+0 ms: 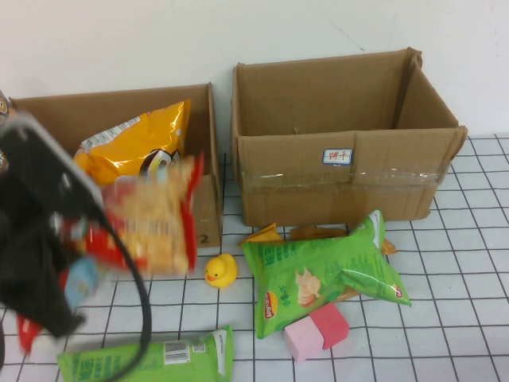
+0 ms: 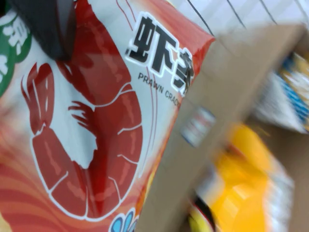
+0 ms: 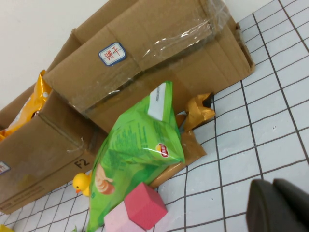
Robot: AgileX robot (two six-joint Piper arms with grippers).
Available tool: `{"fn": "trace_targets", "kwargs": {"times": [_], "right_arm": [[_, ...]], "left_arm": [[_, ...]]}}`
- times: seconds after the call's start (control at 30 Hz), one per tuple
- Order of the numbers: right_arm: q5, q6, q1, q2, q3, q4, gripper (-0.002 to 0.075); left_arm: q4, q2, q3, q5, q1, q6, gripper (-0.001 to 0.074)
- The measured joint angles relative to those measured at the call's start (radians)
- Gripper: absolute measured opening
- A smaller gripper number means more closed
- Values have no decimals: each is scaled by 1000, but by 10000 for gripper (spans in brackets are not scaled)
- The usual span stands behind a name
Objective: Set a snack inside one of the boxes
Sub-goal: Pick up the potato chip, then place the potato chip in the potato chip box
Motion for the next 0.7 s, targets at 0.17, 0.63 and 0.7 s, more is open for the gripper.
{"fn": "trace_targets", "kwargs": {"times": [0.17,0.63,0.7], "right_arm": [[0,0,0,0,0,0,-1],[0,0,0,0,0,0,-1],[0,0,0,0,0,0,-1]], "left_arm": [[106,13,-85,-141,0,-82,50],[915,440,-238,-292,9,-589,49],[989,508,-253,-307,25,-659,49]]}}
